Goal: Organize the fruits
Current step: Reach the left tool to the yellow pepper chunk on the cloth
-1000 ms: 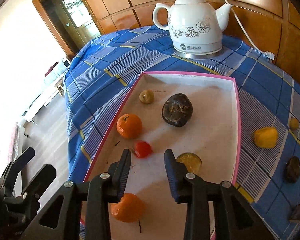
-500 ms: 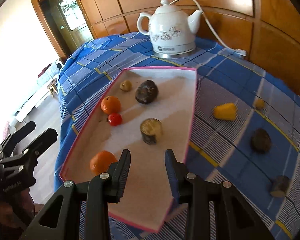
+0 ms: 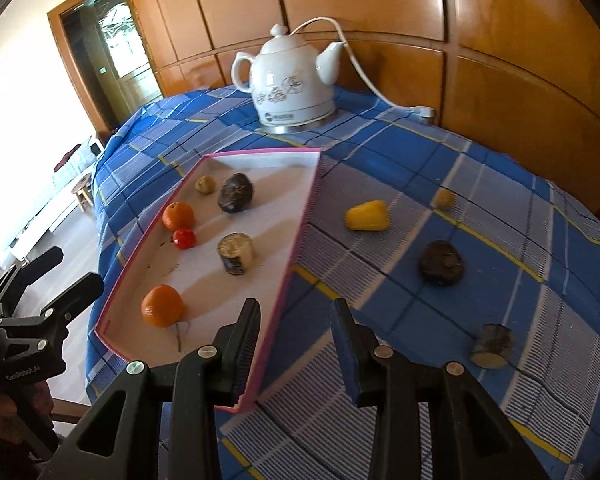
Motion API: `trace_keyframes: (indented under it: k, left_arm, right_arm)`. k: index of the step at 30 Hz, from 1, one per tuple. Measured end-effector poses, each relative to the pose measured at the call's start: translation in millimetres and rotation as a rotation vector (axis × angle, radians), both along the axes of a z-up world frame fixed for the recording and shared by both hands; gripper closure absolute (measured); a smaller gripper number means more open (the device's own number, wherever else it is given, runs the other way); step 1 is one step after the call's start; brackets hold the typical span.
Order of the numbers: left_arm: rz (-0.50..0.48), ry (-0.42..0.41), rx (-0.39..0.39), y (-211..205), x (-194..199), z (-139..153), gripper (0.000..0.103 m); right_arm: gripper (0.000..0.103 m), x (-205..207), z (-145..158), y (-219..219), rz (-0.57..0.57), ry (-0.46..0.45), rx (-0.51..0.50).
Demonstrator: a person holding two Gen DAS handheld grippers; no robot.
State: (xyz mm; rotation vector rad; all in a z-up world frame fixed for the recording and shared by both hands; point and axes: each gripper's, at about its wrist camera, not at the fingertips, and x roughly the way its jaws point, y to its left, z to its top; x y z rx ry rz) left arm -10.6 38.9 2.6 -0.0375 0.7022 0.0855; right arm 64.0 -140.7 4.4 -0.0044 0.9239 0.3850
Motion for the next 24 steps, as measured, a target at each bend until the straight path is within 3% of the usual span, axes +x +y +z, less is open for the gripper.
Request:
trace_keyframes:
  k: [24]
  left_arm:
    - [-0.076,0.030,0.026,-25.3,0.6,-4.8,0.000]
  right_arm:
    - [0.066,-0.4,15.0,-66.5,-0.110,-0.044,-0.053]
